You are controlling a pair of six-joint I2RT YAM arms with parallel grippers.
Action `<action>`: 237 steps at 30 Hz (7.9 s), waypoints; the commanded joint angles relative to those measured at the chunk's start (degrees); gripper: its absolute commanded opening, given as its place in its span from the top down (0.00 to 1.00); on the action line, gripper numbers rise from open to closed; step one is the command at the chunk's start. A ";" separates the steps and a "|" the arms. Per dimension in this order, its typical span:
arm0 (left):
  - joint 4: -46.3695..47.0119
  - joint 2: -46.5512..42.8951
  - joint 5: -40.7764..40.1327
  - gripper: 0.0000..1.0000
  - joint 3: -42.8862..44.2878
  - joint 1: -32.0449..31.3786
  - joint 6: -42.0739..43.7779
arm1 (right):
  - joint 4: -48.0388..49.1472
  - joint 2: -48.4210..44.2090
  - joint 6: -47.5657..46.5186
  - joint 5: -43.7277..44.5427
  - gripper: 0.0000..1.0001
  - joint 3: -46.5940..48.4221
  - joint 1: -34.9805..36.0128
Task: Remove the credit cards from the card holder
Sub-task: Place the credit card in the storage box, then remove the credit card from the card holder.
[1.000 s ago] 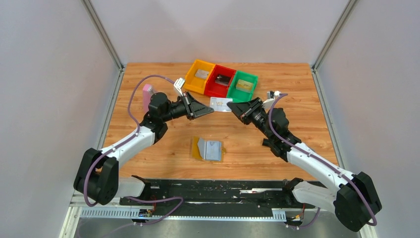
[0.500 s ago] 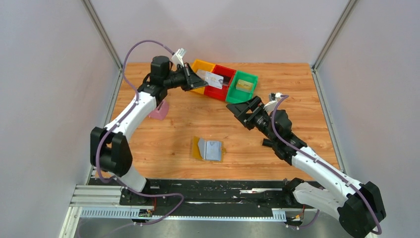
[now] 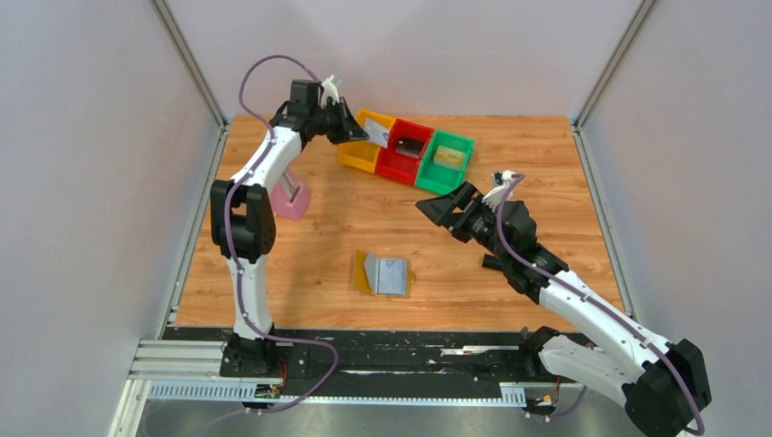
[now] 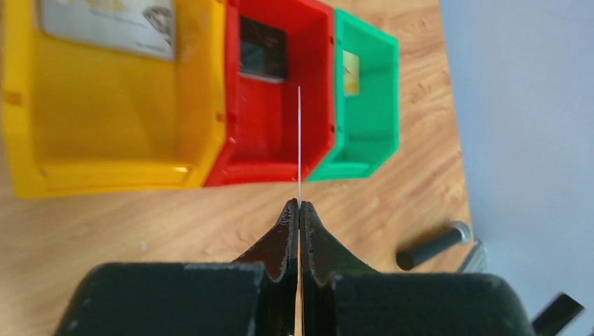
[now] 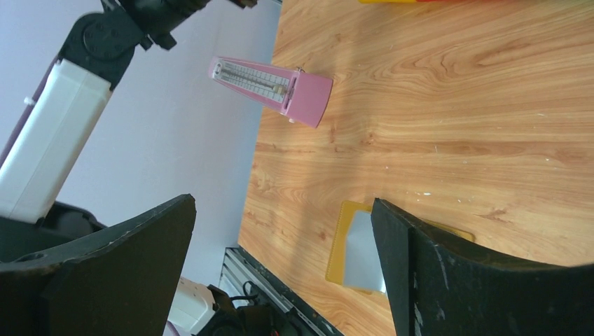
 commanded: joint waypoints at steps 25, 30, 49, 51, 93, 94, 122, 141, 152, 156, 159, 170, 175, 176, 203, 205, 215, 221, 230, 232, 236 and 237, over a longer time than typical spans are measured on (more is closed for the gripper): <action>-0.14 26.86 0.69 1.00 30.65 4.47 6.23 | -3.52 3.88 -5.62 3.11 0.00 6.07 0.07; 5.14 28.60 1.52 1.00 30.67 4.47 3.71 | -3.43 5.21 -5.90 3.20 0.00 7.17 0.04; 12.39 31.90 -0.08 0.83 30.73 4.17 -0.25 | -3.34 5.08 -5.78 3.96 0.01 8.27 0.04; 12.56 31.89 -0.43 0.81 30.75 4.06 -0.10 | -3.42 4.73 -5.85 3.95 0.01 8.36 0.04; 24.74 30.60 -8.48 0.75 24.08 3.41 -4.93 | -3.18 5.68 -7.27 6.24 0.01 10.10 0.04; 24.57 30.54 -8.44 0.73 24.08 3.44 -4.84 | -3.13 5.68 -7.24 6.19 0.01 10.11 0.04; 16.37 26.24 -6.70 0.48 25.85 3.41 -0.59 | -3.08 2.09 -6.08 3.00 0.01 8.72 0.05; 4.01 0.11 1.74 0.49 -0.69 0.57 1.32 | -15.92 7.66 -6.57 -9.91 0.26 11.04 0.65; -0.37 -20.18 4.59 0.52 -27.09 -4.06 0.65 | -15.22 12.23 -5.71 -13.51 0.44 7.16 4.34; -1.14 -26.56 5.24 0.53 -34.23 -7.10 0.98 | -14.77 14.51 -5.46 -12.72 0.44 6.57 5.49; -0.75 -30.74 5.02 0.54 -39.04 -10.27 0.56 | -13.49 16.51 -4.71 -12.72 0.46 6.58 7.14; 5.91 -35.13 5.23 0.62 -56.04 -14.23 -4.28 | -8.45 25.07 0.23 -9.41 0.50 6.29 13.74; 8.03 -33.90 6.69 0.65 -59.76 -14.76 -5.49 | -8.02 27.92 0.69 -7.09 0.51 6.14 14.39; 7.54 -33.51 6.49 0.66 -59.98 -14.84 -5.17 | -8.00 28.22 0.81 -6.54 0.51 5.85 14.38; 10.36 -27.96 -0.39 0.68 -66.25 -14.98 -3.04 | -6.62 34.33 -1.04 -0.89 0.59 5.02 14.19; 10.72 -27.79 -0.26 0.68 -66.57 -15.00 -3.04 | -6.11 34.15 -1.07 -1.27 0.60 4.93 14.20; 11.87 -27.87 0.46 0.68 -67.13 -15.00 -3.50 | -10.76 31.15 -1.20 0.46 0.60 7.20 14.20; 13.37 -27.99 1.43 0.68 -67.50 -14.99 -4.29 | -11.19 30.18 -1.72 0.82 0.62 7.95 14.28; 15.46 -27.52 2.69 0.70 -68.00 -15.02 -5.87 | -9.23 32.02 -2.55 -0.02 0.66 8.40 14.28; 15.90 -27.33 2.99 0.71 -68.07 -15.01 -6.12 | -9.12 32.62 -2.65 0.01 0.67 8.60 14.29; 16.27 -27.01 3.13 0.73 -68.07 -15.02 -6.24 | -8.89 33.98 -2.81 -0.31 0.67 9.00 14.33; 16.34 -26.91 3.13 0.74 -68.09 -15.03 -6.26 | -8.88 34.29 -2.86 -0.40 0.67 9.12 14.29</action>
